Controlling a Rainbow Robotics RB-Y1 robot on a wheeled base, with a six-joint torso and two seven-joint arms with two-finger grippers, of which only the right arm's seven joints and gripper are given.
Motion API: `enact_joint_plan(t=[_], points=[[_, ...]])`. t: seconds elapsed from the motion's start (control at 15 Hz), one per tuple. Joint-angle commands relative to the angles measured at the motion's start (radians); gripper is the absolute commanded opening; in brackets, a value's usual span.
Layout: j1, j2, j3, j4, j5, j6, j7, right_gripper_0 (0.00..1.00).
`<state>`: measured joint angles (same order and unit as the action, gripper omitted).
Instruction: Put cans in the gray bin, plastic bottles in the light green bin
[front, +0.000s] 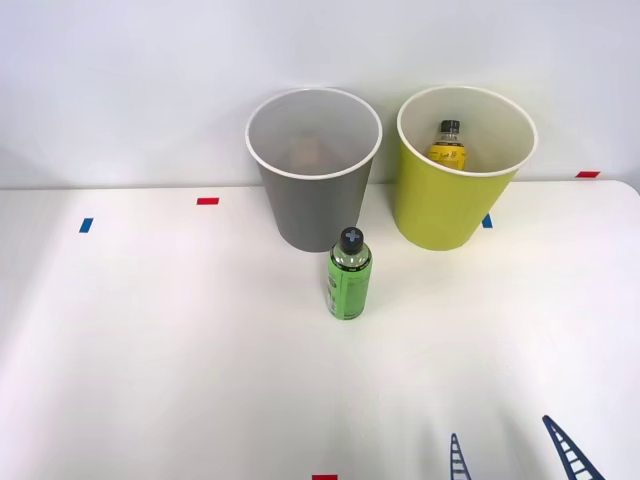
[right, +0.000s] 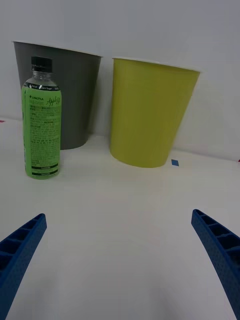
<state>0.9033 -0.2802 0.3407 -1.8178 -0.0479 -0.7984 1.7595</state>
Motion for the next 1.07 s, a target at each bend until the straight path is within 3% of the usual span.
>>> enact_joint_plan(t=[0.07, 1.07], points=[[0.009, 0.012, -0.006, 0.000, 0.000, 0.005, 0.003, 1.00], [0.009, 0.013, -0.006, 0.000, 0.000, 0.004, 0.003, 1.00]])
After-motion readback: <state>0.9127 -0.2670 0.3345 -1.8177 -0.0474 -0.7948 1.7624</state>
